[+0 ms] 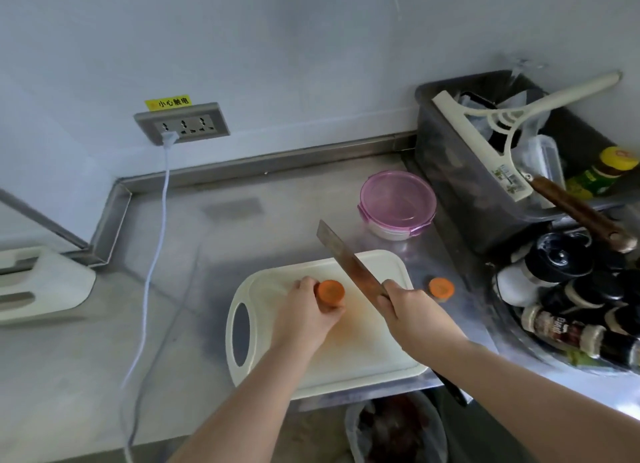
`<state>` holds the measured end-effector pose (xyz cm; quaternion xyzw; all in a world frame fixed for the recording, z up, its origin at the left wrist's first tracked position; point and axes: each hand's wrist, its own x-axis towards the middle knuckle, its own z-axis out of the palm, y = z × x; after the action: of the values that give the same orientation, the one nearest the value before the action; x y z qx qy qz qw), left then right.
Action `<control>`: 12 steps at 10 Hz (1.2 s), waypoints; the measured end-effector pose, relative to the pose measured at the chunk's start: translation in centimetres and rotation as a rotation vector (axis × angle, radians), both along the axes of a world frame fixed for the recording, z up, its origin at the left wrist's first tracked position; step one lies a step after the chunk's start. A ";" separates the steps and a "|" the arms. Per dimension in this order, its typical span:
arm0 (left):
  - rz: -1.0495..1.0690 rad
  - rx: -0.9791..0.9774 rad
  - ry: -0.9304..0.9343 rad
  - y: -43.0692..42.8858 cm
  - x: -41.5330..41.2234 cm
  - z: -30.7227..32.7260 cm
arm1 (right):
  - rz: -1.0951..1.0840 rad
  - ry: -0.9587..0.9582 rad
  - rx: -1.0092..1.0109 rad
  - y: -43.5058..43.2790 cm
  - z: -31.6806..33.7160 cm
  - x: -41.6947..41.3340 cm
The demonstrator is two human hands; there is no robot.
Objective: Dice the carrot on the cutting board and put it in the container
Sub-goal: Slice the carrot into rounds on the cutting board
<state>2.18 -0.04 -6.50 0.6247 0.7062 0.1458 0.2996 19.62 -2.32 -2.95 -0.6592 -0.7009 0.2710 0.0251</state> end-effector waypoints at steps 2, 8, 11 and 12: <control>0.121 -0.272 -0.384 -0.1 -1.1 0.2 | -0.023 -0.031 0.064 -1.1 1.2 -0.9; 0.409 -0.376 -0.716 0.1 -0.9 1.1 | 0.027 -0.123 -0.050 -2.5 3.2 -4.1; 0.431 -0.387 -0.748 0.5 -0.4 0.9 | 0.095 -0.184 -0.066 -2.7 3.3 -4.9; 0.446 -0.390 -0.743 0.7 -0.5 0.9 | 0.115 -0.232 -0.085 -2.6 2.9 -5.1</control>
<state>1.70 0.62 -5.62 0.2957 0.6823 0.2847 0.6049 14.56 -4.96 -0.09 -0.6453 -0.7237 0.2233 -0.0998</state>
